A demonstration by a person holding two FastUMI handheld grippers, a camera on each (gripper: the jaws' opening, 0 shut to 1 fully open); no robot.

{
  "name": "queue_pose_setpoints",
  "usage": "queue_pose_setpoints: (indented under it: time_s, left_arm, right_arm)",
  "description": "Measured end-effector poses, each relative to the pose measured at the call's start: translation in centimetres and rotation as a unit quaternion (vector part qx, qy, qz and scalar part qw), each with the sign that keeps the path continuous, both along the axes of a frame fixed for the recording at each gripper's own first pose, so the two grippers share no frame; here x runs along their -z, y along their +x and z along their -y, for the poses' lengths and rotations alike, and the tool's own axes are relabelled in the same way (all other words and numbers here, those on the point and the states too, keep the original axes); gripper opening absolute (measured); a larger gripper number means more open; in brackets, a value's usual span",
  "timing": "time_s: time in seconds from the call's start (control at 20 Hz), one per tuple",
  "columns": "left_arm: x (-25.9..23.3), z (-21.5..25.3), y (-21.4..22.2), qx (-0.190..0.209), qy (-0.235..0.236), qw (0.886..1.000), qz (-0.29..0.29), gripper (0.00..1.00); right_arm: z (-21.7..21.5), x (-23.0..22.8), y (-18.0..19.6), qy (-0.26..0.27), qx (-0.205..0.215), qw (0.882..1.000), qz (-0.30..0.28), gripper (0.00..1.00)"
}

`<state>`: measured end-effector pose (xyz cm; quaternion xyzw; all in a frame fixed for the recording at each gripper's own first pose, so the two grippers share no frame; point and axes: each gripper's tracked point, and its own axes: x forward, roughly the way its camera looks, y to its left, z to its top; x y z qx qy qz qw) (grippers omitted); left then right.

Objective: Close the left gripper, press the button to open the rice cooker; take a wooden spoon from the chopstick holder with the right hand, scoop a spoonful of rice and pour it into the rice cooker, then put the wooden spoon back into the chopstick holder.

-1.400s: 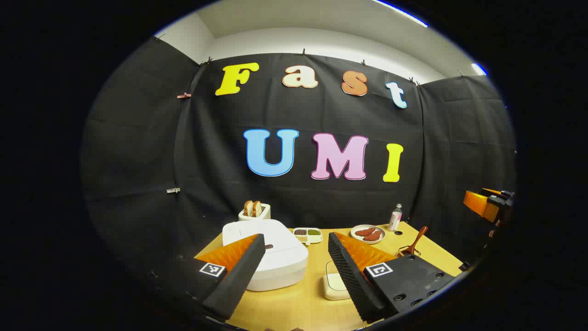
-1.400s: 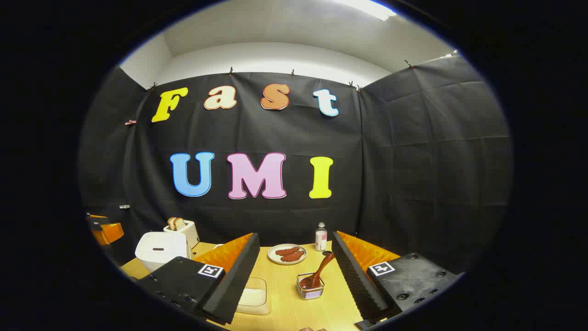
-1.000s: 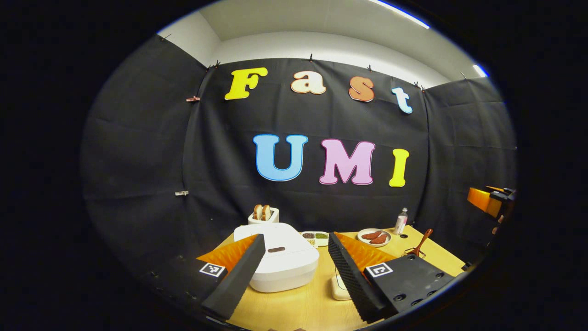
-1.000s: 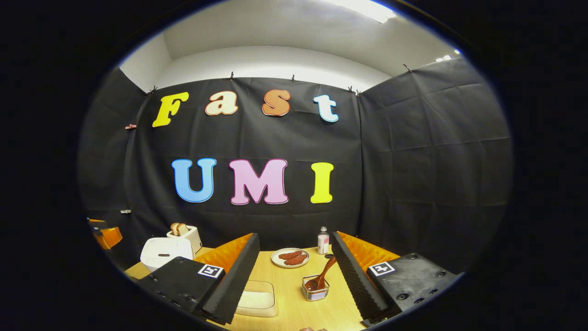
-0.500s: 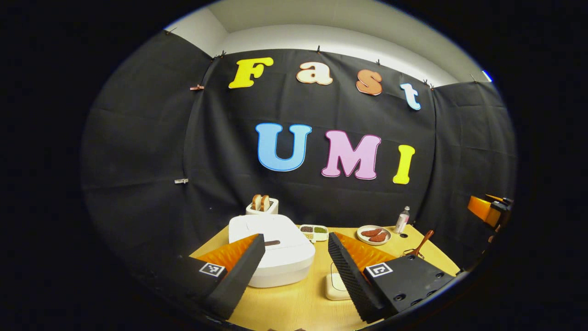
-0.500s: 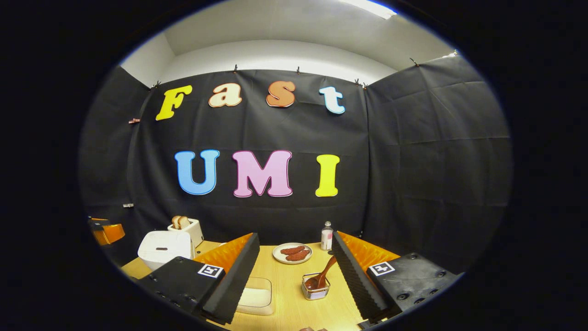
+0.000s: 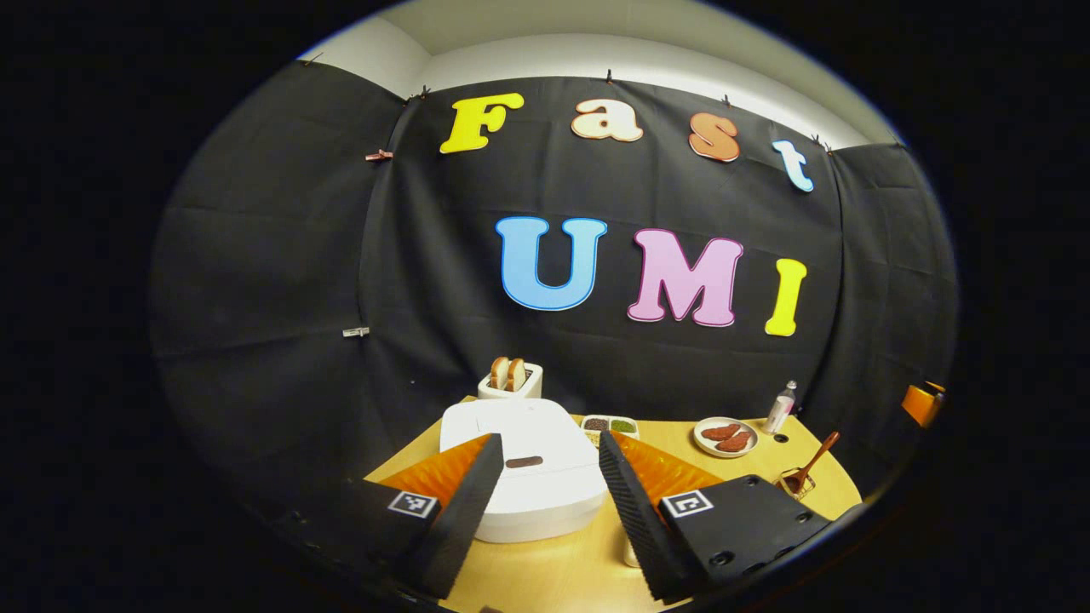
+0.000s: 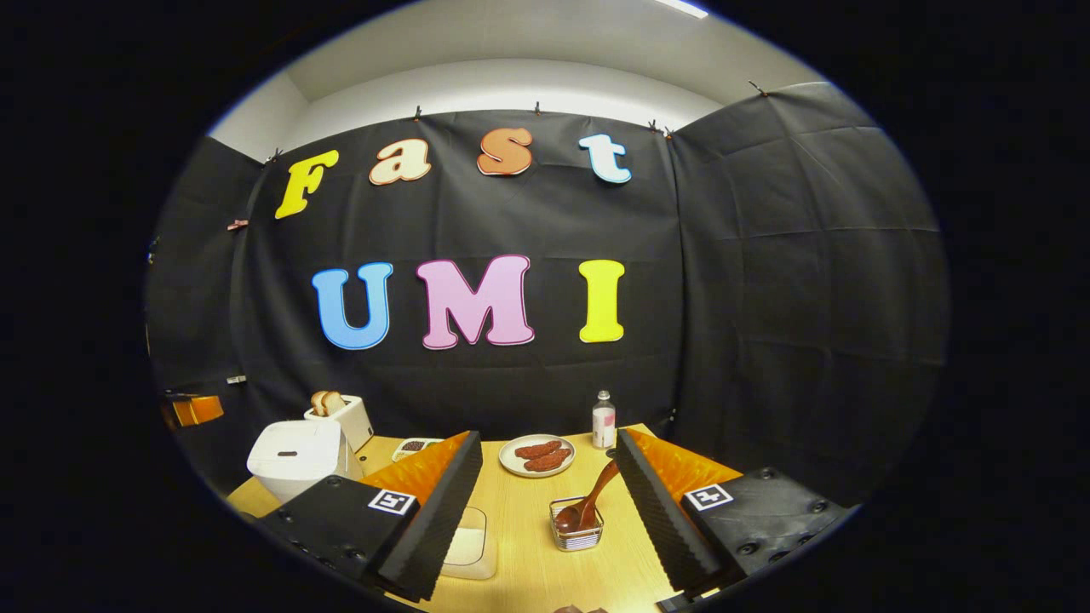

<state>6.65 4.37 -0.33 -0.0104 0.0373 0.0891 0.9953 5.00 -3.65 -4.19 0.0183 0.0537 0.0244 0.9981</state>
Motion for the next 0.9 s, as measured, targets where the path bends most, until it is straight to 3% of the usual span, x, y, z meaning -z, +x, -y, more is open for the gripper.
queue_pose_setpoints:
  time_s: [0.2, 0.35, 0.5, 0.65, 0.75, 0.9]
  left_arm:
    - [-0.8, 0.2, 3.0, 0.032, -0.018, 0.999, 0.002, 0.61]
    - [0.1, -1.1, 5.7, 0.035, -0.033, 0.999, -0.005, 0.57]
    - [2.0, -2.6, 8.5, 0.02, -0.048, 0.998, -0.028, 0.28]
    - [3.7, -3.6, 11.0, 0.016, -0.062, 0.997, -0.048, 0.1]
    - [4.9, -5.8, 12.2, -0.019, -0.051, 0.997, -0.063, 0.07]
    - [7.6, -5.6, 14.0, -0.001, -0.081, 0.993, -0.09, 0.07]
  right_arm:
    - [1.3, 1.0, 0.9, 0.004, 0.001, 1.0, -0.016, 0.98]
    - [2.0, 1.8, 1.7, 0.001, 0.0, 1.0, -0.031, 0.98]
    - [2.5, 1.8, 2.4, -0.007, -0.002, 0.999, -0.033, 0.98]
    - [3.0, 2.2, 3.1, -0.013, -0.004, 0.999, -0.036, 0.98]
    - [3.2, 2.5, 3.4, -0.012, -0.004, 0.999, -0.041, 0.98]
    - [3.8, 2.9, 3.8, -0.014, -0.002, 0.999, -0.045, 0.99]
